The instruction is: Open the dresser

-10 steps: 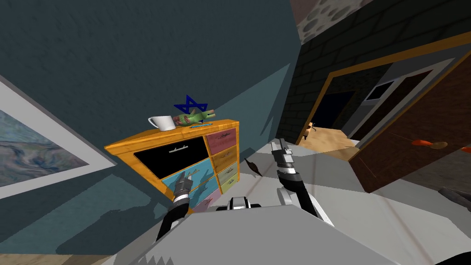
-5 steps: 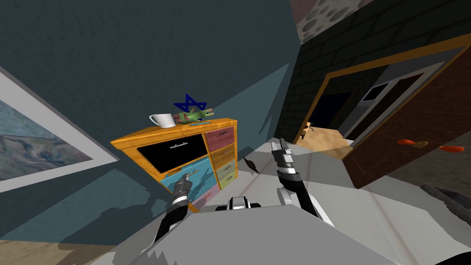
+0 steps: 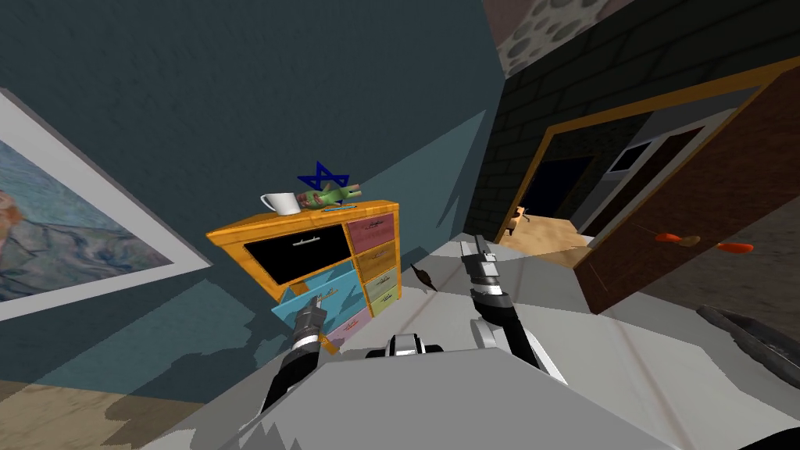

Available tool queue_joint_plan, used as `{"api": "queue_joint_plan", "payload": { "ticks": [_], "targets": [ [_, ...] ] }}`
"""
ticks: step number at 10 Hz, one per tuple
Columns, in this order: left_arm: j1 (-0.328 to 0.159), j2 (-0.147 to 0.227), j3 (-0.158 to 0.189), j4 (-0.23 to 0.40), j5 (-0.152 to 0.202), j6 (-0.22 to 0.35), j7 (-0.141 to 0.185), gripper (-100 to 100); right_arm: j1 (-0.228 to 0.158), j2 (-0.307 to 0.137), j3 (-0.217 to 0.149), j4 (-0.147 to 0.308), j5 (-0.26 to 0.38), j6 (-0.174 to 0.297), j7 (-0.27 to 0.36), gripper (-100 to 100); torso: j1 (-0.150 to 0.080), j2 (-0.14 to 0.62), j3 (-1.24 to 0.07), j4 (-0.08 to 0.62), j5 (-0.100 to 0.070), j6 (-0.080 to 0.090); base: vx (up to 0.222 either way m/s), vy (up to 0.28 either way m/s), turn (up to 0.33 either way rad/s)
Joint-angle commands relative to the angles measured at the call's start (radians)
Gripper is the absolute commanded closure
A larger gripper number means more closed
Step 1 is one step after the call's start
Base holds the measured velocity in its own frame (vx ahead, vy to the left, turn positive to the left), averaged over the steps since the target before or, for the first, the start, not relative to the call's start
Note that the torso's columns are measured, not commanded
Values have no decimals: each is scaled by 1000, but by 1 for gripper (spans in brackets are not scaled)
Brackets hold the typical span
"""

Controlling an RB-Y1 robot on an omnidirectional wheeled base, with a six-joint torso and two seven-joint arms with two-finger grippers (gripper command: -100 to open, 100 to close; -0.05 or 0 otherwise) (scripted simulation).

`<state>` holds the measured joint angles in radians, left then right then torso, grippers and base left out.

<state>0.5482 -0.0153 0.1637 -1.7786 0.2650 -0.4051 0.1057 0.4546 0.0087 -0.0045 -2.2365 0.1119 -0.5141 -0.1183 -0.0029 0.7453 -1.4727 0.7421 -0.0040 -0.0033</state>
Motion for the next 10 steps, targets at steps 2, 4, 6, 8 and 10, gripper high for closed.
{"api": "queue_joint_plan", "payload": {
  "ticks": [2,4,6,8,10],
  "targets": [
    [13,1,-1,-22,2,-19,2,100,0,0,0,0,0,0,0,0,1,1,1,1,-1,-2,-109,-79,10],
    [42,-1,-3,-65,9,24,4,-100,0,0,0,0,0,0,0,0,3,-5,-2,-1,1,1,-2,-15,-21],
    [73,-1,-1,-119,18,52,7,-100,0,0,0,0,0,0,0,0,5,-12,-6,-5,4,3,35,3,-10],
    [103,-1,1,-173,27,80,9,-100,0,0,0,0,0,0,0,0,3,-8,-4,-4,4,3,33,2,-17],
    [134,0,3,-227,35,108,12,-100,0,0,0,0,0,0,0,0,2,-6,-3,-3,3,3,22,-7,-16]
  ]
}}
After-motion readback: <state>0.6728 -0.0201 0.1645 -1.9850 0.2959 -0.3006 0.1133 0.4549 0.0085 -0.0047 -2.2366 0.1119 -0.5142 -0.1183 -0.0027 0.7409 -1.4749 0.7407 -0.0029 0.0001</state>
